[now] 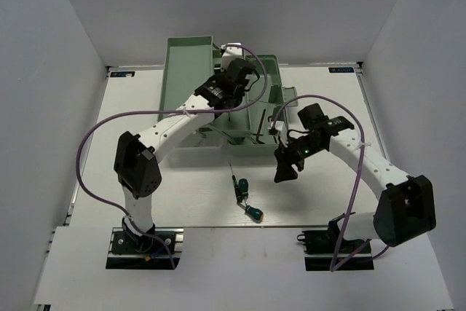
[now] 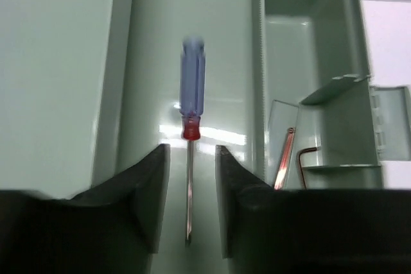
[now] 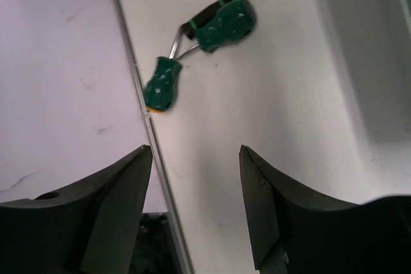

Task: Sort the tools into containers

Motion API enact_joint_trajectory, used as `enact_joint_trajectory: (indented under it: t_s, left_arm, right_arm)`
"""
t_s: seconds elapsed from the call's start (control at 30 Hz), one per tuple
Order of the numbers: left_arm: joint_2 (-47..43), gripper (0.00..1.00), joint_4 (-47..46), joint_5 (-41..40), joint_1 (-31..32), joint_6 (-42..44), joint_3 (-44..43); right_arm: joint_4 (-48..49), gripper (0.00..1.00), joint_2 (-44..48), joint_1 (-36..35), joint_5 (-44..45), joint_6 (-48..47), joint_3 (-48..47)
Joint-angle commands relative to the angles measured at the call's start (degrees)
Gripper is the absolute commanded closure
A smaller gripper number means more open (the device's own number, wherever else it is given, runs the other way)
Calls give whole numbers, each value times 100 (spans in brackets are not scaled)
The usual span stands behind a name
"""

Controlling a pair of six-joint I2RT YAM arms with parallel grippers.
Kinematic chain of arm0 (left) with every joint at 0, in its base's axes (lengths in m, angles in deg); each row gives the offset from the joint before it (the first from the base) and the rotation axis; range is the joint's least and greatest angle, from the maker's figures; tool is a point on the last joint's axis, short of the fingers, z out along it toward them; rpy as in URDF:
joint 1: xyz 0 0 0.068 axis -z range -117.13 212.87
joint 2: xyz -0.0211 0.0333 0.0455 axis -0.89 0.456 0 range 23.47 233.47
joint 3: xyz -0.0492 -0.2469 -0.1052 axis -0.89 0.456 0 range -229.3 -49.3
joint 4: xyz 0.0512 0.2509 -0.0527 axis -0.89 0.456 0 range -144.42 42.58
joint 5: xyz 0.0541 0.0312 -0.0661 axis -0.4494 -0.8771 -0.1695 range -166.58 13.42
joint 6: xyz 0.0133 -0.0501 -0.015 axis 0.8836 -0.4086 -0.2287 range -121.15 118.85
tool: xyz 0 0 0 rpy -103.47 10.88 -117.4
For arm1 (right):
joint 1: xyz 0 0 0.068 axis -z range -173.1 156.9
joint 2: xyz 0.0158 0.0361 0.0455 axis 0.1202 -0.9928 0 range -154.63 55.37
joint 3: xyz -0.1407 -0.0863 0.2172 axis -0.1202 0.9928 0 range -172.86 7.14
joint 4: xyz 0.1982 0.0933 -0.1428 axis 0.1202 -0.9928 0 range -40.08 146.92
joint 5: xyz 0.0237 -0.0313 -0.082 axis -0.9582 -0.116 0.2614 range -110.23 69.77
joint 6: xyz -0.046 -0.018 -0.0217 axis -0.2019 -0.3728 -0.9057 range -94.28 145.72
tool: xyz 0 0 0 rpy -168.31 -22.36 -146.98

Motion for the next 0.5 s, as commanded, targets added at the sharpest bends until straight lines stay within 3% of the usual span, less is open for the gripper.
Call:
enact_joint_trajectory:
  t_s: [0.0,0.1,0.27,0.37,0.43,0.47]
  left_arm:
    - [-144,41,154,339,-112,269,-377]
    - [-205,29,154,454,-235,269,-508]
    - [-1037,24,155,839,-235,436,-325]
    - [-1793,21,215,954,-113,506,568]
    - [-2795,18,364,1016,-112,368,1158]
    - [-3181,16,365,1086,-112,227,1840]
  right_arm:
    - [1096,37,211,-466,632,394,148]
    - [1614,40,185,-1036,1195,832,201]
    - [2468,45,-298,-2065,2417,2069,-18]
    - [2513,44,-1164,-2550,3164,2677,-518]
    - [2390,40,-1457,-2743,3393,3170,-835]
    - [2381,40,-1833,-2788,3516,3285,-1036]
